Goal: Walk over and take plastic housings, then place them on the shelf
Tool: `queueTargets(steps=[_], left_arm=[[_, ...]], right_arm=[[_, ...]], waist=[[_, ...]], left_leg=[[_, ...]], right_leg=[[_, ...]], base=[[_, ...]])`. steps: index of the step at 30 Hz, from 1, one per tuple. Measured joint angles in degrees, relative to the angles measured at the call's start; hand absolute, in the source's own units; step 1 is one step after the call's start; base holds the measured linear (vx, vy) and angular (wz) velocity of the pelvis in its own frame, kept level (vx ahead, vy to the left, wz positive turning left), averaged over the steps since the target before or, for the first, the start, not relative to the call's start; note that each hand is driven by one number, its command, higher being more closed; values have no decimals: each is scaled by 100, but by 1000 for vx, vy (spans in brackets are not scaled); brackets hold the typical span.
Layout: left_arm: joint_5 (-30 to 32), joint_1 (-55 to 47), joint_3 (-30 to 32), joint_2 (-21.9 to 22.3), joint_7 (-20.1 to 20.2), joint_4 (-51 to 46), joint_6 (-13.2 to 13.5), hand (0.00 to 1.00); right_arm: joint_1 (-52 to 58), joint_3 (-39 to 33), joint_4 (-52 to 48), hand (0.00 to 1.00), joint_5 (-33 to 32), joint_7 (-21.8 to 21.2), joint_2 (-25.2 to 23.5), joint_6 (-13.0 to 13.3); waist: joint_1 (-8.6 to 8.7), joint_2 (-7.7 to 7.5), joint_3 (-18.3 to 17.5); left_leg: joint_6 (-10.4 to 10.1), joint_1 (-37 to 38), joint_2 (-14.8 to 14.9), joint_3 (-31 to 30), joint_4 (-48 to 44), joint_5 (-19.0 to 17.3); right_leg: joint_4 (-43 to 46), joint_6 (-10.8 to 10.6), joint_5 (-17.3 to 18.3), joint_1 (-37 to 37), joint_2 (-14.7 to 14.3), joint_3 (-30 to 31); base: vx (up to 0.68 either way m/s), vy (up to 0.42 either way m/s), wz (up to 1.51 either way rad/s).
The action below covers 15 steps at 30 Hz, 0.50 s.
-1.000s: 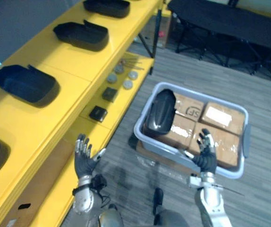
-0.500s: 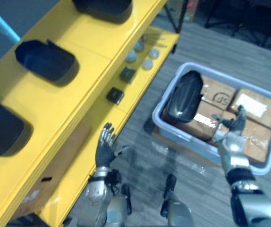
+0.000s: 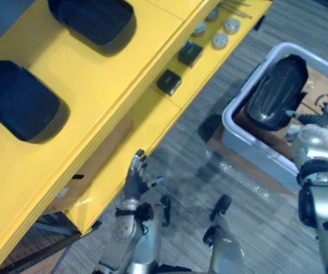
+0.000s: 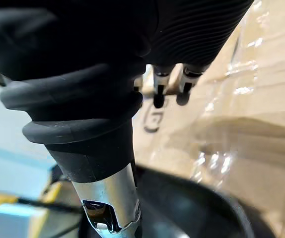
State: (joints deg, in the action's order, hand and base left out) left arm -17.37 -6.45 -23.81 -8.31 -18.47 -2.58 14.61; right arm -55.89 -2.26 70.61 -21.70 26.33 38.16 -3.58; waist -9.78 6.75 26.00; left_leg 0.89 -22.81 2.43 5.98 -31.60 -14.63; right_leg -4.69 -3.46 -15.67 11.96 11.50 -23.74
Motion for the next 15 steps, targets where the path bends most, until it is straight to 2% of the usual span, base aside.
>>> queueTargets(steps=[1, 3, 6, 8, 12, 15], left_arm=[[-23, 29, -17, 6, -41, 31, 0, 0], [-32, 100, -187, 41, -152, 217, -4, 0], [-80, 52, -240, 56, -167, 288, -5, 0], [-84, 51, -280, 103, -180, 376, -5, 0], [-251, 62, -445, 214, -275, 380, -4, 0], [-290, 55, -462, 211, -315, 386, -9, 0]], right_arm=[[-26, -22, 71, 0, 0, 75, 50, -96], [-153, -254, 264, 0, -1, 493, 195, -255], [-217, -391, 283, 0, 0, 823, 239, -415], [-263, -395, 289, 0, 1, 899, 284, -539], [-456, -394, 300, 0, 7, 736, 623, -786], [-523, -350, 393, 0, 74, 369, 686, -801]], waist=[[-12, 28, 13], [-47, 187, 89], [-58, 218, 94], [-62, 235, 101], [-119, 439, 202], [-153, 444, 201]], left_leg=[[0, -17, 0, -20, -9, 0], [-3, -70, -4, -60, -33, -1], [-4, -164, -5, -60, -59, -2], [-3, -161, -11, -69, -77, -2], [8, -168, -46, -63, -82, -10], [8, -288, -47, -56, -89, -8]], right_leg=[[0, -8, -8, 5, -6, -10], [1, -49, -37, 28, -15, -32], [2, -94, -70, 131, -16, -8], [3, -89, -66, 128, -12, 5], [197, -50, -24, 222, 66, 16], [227, -65, -2, 349, 80, 20]], base=[[-20, 96, 8], [-24, 109, 7], [-29, 114, -5], [-28, 103, -3], [-70, 133, -2], [-84, 92, -3]])
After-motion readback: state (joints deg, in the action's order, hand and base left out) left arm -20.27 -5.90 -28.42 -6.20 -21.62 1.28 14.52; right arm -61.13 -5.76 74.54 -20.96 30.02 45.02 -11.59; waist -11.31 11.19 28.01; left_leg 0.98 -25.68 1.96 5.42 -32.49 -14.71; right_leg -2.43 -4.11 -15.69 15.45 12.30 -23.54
